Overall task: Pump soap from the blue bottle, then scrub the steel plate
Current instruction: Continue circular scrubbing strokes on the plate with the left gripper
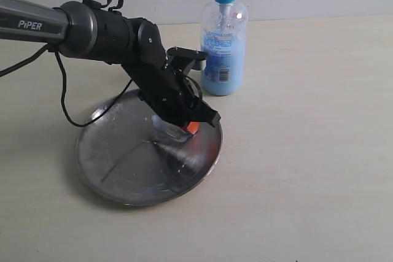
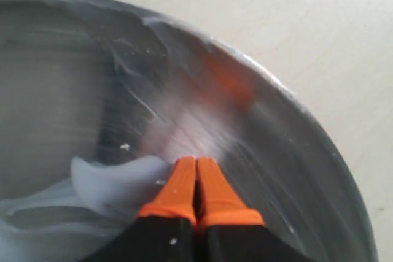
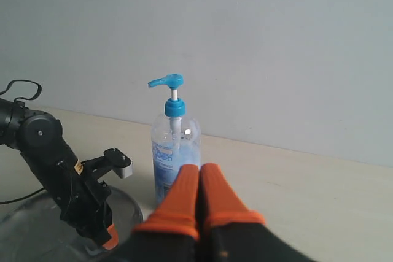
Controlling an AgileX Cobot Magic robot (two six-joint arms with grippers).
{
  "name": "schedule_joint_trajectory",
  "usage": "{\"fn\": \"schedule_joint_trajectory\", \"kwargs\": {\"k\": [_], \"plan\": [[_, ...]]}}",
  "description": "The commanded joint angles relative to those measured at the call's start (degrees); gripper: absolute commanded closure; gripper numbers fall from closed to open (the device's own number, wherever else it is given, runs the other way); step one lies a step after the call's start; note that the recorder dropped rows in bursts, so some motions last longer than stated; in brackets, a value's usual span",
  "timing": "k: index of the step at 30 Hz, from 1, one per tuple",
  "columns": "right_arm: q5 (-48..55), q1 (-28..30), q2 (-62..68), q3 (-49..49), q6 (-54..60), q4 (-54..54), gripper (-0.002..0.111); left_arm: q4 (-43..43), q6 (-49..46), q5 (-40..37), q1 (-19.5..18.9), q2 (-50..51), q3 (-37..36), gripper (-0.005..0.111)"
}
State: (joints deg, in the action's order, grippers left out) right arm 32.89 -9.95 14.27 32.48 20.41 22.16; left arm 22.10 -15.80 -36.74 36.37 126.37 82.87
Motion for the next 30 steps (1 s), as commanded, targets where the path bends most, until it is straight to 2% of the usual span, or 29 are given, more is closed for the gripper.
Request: {"fn": "schedule_joint_trajectory", "kwargs": {"k": [1,8,22,30], "plan": [[-0.1,-0.1,-0.3,-0.2,-0.1,-0.2,0.108,-6.2,1.5,1.1,0.1,2.0,-0.7,0.107],[-0.1,-0.1,-0.3,-0.2,-0.1,-0.2,0.108,-9.8,3.1,1.1,-0.4,2.9,-0.7,0.107],[-0.1,-0.1,-0.3,-0.2,-0.1,-0.2,0.108,-10.6,4.2,-5.9,-7.7,3.0,-0.7,0.107],[-0.1,-0.1,-0.3,-0.2,-0.1,-0.2,0.108,-11.3,4.1,-12.9,-7.7,3.0,-0.7,0.107]]}}
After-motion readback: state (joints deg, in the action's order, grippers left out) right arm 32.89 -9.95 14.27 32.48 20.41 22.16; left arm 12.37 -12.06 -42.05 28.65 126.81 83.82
